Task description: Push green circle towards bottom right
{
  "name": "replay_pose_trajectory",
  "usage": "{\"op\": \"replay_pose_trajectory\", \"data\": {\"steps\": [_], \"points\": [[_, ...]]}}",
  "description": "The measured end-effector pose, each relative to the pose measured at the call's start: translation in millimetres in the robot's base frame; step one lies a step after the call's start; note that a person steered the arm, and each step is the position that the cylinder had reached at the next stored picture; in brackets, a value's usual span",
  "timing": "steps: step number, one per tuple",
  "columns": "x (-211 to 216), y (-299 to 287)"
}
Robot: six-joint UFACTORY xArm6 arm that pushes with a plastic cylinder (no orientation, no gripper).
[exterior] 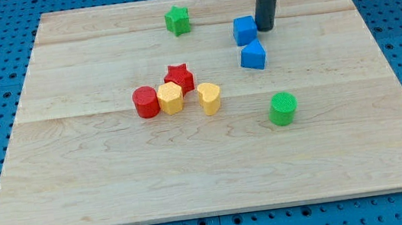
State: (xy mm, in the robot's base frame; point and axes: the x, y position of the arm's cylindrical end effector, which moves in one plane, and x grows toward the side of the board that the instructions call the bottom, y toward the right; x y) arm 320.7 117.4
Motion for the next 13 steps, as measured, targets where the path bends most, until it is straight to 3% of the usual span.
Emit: {"op": "replay_pose_trajectory", "data": {"steps": [1, 3, 7, 9, 11, 13], "points": [[8.3, -2.1], [-70.5, -8.5], [55.2, -31.9], [146.6, -31.8], [132.7, -28.4], [200.4, 61.1]]}}
